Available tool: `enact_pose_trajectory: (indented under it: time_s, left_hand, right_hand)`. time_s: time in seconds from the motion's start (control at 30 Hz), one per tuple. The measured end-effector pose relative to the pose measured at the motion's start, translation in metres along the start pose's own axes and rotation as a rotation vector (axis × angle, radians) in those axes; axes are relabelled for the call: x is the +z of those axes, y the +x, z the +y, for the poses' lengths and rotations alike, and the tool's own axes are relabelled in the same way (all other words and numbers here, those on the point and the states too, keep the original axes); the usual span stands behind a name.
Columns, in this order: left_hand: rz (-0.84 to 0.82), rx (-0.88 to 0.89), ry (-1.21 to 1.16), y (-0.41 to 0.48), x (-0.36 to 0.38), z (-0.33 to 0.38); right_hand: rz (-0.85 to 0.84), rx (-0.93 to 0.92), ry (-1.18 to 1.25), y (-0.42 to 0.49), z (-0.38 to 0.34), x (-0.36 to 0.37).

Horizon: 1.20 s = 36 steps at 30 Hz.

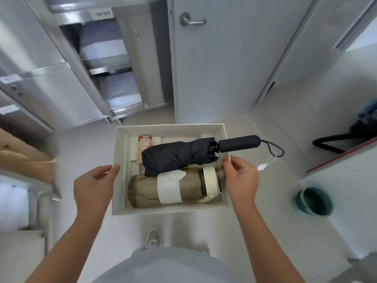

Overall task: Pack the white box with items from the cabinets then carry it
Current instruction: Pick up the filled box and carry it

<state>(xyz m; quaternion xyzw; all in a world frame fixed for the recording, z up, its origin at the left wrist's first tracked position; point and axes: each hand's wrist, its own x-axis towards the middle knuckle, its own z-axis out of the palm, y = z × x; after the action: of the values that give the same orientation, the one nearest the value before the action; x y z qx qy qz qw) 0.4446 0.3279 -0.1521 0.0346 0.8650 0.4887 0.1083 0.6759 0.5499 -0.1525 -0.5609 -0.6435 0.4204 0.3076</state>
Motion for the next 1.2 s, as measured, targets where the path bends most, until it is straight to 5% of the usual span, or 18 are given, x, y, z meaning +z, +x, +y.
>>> enact_pose_trajectory:
  time_s: [0.23,0.77,1.2]
  left_hand:
    - [0.183,-0.083,-0.018,0.01,-0.051,-0.027]
    - [0.209,-0.048,-0.02,0.15,-0.141,-0.054]
    - [0.24,-0.194,-0.003,0.331,-0.072,-0.042]
  right_hand:
    - [-0.167,-0.088,-0.022,-0.006,-0.034,0.06]
    - [-0.221,-0.061,-0.051,-0.029,-0.109,0.229]
    - [-0.348,-0.038,-0.121,0.115,-0.141,0.402]
